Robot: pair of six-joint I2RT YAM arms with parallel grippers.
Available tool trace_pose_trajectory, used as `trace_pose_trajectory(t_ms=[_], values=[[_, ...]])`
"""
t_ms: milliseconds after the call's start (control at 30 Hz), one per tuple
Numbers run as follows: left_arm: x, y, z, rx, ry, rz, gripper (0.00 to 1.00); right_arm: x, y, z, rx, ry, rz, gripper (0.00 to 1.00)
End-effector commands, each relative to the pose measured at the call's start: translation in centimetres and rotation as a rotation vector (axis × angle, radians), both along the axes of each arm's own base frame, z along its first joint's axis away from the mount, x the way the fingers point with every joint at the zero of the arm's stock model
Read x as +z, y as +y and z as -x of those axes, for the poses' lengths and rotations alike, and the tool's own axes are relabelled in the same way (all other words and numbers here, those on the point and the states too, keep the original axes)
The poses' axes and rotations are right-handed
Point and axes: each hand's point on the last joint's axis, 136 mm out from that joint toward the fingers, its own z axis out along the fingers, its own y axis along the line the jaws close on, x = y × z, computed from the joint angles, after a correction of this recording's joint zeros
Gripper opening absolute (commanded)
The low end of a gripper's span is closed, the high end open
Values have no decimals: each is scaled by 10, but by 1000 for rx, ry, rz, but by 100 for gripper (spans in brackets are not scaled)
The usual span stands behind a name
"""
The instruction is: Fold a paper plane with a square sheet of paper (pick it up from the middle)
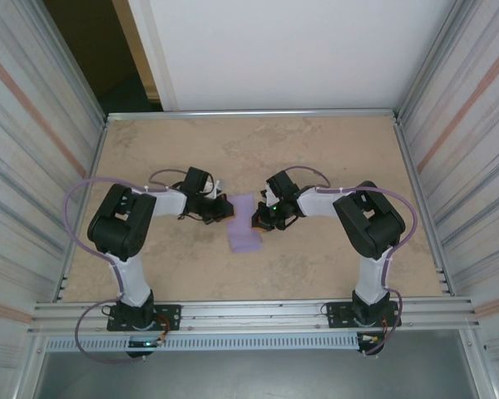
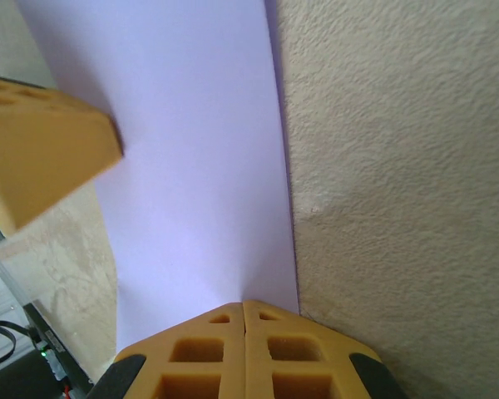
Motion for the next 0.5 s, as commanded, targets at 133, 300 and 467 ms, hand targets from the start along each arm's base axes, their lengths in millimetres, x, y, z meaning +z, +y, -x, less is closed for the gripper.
trace_pose_trajectory(t_ms=[133, 300, 467], values=[[-8, 55, -19, 121, 20, -83, 5, -101, -118, 71, -56, 249, 547, 2], [32, 30, -17, 72, -55, -21, 5, -102, -117, 72, -58, 254, 541, 2], [39, -6, -1, -11, -85, -59, 6, -102, -115, 72, -57, 257, 532, 2]])
